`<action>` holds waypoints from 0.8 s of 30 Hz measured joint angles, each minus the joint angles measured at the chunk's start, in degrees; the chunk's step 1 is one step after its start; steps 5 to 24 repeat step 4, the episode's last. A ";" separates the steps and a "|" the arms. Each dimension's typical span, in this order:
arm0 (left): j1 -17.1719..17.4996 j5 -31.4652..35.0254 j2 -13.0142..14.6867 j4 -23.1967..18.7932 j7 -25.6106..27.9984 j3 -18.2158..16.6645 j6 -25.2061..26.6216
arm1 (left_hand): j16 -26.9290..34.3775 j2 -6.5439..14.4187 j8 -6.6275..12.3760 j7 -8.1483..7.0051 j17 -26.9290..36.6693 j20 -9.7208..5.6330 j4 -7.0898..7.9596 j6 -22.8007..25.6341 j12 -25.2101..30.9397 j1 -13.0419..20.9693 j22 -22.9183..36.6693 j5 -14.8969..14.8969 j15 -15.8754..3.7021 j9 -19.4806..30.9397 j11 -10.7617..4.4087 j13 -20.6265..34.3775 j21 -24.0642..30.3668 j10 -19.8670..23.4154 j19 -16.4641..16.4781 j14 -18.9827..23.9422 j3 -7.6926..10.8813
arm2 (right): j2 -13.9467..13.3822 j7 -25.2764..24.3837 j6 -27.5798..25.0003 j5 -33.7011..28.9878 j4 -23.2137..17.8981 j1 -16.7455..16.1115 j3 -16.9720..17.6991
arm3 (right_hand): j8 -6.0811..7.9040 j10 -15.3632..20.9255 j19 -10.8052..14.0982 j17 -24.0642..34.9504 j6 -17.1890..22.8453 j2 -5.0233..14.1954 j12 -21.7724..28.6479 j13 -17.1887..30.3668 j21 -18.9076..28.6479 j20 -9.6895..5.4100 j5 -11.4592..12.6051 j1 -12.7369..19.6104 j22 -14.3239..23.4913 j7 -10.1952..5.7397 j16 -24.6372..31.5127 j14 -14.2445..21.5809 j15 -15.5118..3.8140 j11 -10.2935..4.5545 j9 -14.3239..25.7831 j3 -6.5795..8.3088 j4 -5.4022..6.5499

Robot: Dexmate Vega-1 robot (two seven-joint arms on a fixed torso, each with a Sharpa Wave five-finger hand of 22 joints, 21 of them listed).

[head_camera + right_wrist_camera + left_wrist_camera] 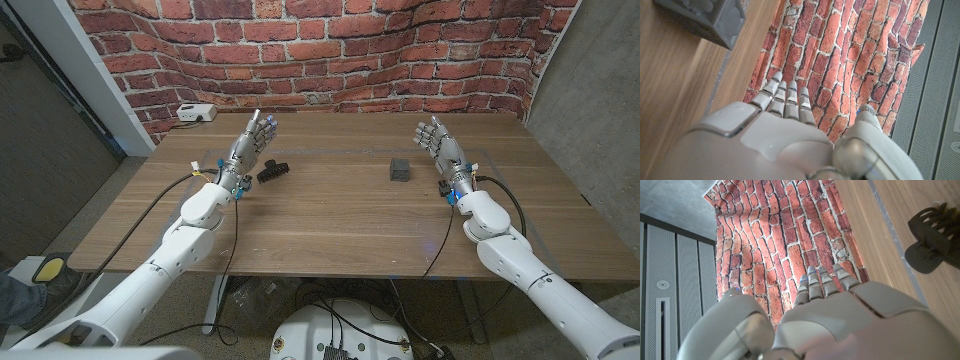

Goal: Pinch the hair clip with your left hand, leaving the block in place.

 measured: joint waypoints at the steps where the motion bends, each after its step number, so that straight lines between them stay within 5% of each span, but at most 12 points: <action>1: 0.04 -0.35 -0.06 0.00 -0.11 0.05 -0.01 | 0.00 -0.24 0.00 0.00 0.00 0.05 0.00 0.00 0.00 -0.24 0.00 0.00 0.19 0.00 -0.05 0.00 0.00 -0.05 -0.17 -0.20 0.00 | -0.14 0.13 0.00 0.09 0.00 0.00 0.00 | 0.00 0.00 0.00 0.00 0.00 -0.27 0.00 0.00 0.00 0.00 0.00 -0.27 0.00 0.00 0.00 0.00 0.00 0.00 0.00 0.00 0.00; 24: 0.19 -0.80 -0.20 0.00 -0.30 0.26 -0.03 | 0.00 -0.37 0.00 0.00 0.00 -0.05 -0.25 0.00 0.00 -0.38 0.00 0.00 0.12 0.00 0.05 0.00 0.00 -0.54 -0.45 -0.45 -0.24 | -0.39 0.37 -0.06 0.25 -0.05 0.00 0.05 | 0.00 0.00 0.00 0.00 0.00 -0.28 0.00 0.00 -0.45 0.00 0.00 -0.28 0.00 0.00 0.00 0.00 0.00 0.00 0.00 0.00 0.00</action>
